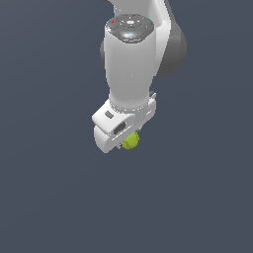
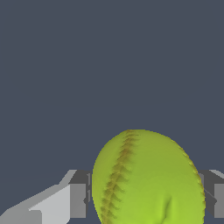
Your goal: Pick up the object and move it to a goal position.
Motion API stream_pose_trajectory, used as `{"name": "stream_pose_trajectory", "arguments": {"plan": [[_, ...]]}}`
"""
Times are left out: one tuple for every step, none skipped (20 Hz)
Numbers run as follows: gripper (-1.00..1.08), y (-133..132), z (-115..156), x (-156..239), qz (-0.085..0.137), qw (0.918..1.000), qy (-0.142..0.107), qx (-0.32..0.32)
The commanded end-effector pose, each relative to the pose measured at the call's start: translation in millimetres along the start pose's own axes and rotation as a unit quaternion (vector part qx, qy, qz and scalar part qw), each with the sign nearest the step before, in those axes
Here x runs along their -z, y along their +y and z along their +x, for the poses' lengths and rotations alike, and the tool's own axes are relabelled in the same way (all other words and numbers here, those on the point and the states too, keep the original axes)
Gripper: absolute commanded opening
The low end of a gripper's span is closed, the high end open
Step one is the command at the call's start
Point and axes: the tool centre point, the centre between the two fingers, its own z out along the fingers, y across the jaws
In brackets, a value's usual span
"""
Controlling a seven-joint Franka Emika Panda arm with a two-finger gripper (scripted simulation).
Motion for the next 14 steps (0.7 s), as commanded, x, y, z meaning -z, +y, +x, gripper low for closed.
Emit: {"name": "stream_pose_trajectory", "arguments": {"plan": [[-1.00,9,3,15,0.000,1.0000,0.000,0.000],[-1.00,12,4,20,0.000,1.0000,0.000,0.000],[-1.00,16,5,25,0.000,1.0000,0.000,0.000],[-1.00,19,6,30,-0.001,1.0000,0.000,0.000],[-1.00,22,7,35,-0.001,1.0000,0.000,0.000],[-1.00,25,8,39,-0.001,1.0000,0.000,0.000],[-1.00,28,9,43,-0.001,1.0000,0.000,0.000],[-1.00,30,10,48,-0.001,1.0000,0.000,0.000],[-1.00,33,11,52,-0.001,1.0000,0.000,0.000],[-1.00,36,12,56,-0.001,1.0000,0.000,0.000],[-1.00,38,13,59,-0.001,1.0000,0.000,0.000],[-1.00,40,14,63,-0.001,1.0000,0.000,0.000],[-1.00,43,15,66,-0.001,1.0000,0.000,0.000],[-1.00,45,16,70,-0.001,1.0000,0.000,0.000]]}}
